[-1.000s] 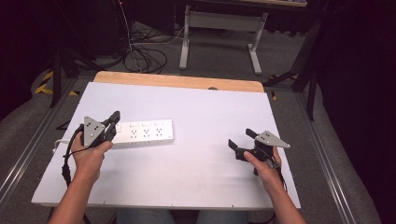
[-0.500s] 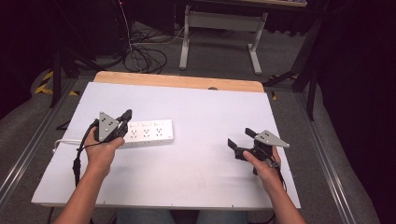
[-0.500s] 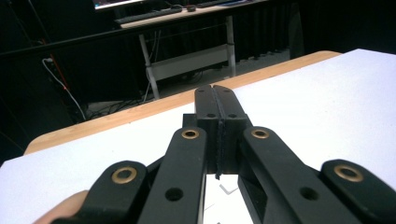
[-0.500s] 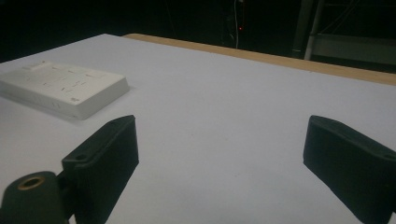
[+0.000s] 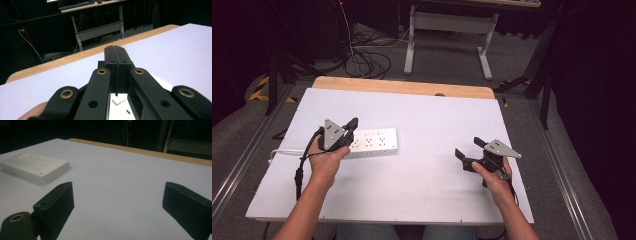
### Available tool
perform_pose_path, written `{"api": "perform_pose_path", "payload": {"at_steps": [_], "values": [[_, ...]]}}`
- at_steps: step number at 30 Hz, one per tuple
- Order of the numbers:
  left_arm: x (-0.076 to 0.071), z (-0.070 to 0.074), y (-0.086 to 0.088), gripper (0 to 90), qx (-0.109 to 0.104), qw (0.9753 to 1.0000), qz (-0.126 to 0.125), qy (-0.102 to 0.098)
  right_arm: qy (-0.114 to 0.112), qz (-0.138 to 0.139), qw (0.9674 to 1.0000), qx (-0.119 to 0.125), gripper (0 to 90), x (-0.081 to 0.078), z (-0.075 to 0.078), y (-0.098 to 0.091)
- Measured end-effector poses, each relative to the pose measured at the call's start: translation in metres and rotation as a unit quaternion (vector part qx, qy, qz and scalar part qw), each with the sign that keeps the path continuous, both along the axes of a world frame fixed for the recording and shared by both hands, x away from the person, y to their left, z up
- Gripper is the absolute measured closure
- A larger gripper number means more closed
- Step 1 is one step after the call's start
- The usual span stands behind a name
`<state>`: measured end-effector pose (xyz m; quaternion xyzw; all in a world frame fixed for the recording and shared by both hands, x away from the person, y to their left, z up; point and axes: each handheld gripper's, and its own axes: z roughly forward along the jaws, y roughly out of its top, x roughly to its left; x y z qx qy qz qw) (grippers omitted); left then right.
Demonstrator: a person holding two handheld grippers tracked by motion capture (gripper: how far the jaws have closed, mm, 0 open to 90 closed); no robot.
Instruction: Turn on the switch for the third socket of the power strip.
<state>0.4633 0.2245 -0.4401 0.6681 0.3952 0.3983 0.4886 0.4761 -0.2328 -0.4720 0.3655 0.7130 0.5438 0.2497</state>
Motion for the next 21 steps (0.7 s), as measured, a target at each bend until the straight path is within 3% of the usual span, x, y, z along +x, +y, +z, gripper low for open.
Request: {"api": "perform_pose_path", "payload": {"at_steps": [11,21], "values": [[0.006,-0.002,-0.007,89.7,-0.002,0.9999,-0.001,0.010,0.000,0.000,1.0000,-0.001,10.7,0.001,0.000,0.001],[0.013,-0.005,-0.013,89.7,0.010,0.9996,-0.004,0.025,0.001,-0.001,1.0000,-0.001,10.7,0.002,0.000,0.001]]}}
